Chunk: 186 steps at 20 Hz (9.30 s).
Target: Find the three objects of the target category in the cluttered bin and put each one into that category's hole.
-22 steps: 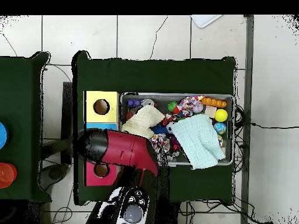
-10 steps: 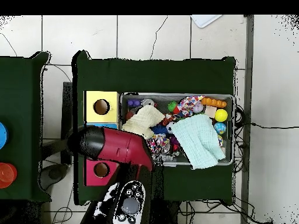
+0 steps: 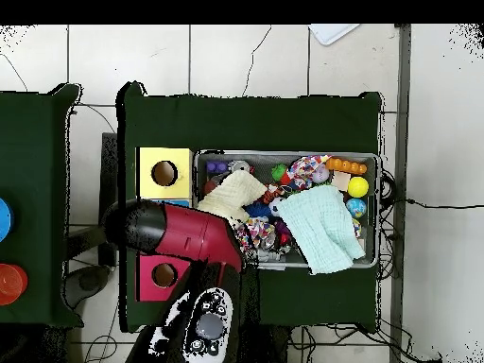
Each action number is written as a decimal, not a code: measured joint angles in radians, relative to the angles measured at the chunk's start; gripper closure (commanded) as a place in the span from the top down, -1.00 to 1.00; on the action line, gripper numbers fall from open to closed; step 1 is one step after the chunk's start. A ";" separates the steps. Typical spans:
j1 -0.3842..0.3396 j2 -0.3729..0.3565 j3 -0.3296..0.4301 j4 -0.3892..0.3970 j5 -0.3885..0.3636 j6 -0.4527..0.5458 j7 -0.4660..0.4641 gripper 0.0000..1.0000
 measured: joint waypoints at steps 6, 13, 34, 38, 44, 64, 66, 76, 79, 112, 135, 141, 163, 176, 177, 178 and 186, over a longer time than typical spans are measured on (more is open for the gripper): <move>0.005 0.004 0.001 -0.008 0.003 0.000 0.000 1.00; 0.010 0.045 -0.003 -0.040 0.003 -0.002 0.000 1.00; -0.043 -0.083 -0.004 -0.041 -0.001 0.213 0.000 1.00; -0.081 -0.135 -0.004 -0.031 -0.004 0.233 0.000 1.00; -0.145 -0.186 -0.002 -0.011 -0.018 0.233 0.000 1.00; -0.550 -0.215 0.148 -0.114 -0.374 0.050 -0.010 1.00; -0.572 -0.214 0.172 -0.126 -0.384 0.049 -0.010 1.00; -0.622 -0.170 0.290 -0.257 -0.459 0.040 -0.010 1.00; -0.622 -0.153 0.311 -0.304 -0.476 0.041 -0.010 1.00; -0.399 0.031 0.328 -0.500 -0.479 0.222 -0.010 1.00; -0.385 0.110 0.262 -0.427 -0.396 0.098 -0.007 1.00; -0.387 0.118 0.260 -0.423 -0.388 0.071 -0.007 1.00; -0.316 0.226 0.206 -0.406 -0.301 0.030 -0.006 1.00; -0.319 0.246 0.191 -0.405 -0.283 -0.036 -0.006 1.00; -0.325 0.263 0.183 -0.406 -0.283 -0.064 -0.006 1.00; -0.328 0.271 0.180 -0.406 -0.283 -0.072 -0.006 1.00; -0.335 0.342 0.161 -0.408 -0.265 -0.065 -0.006 1.00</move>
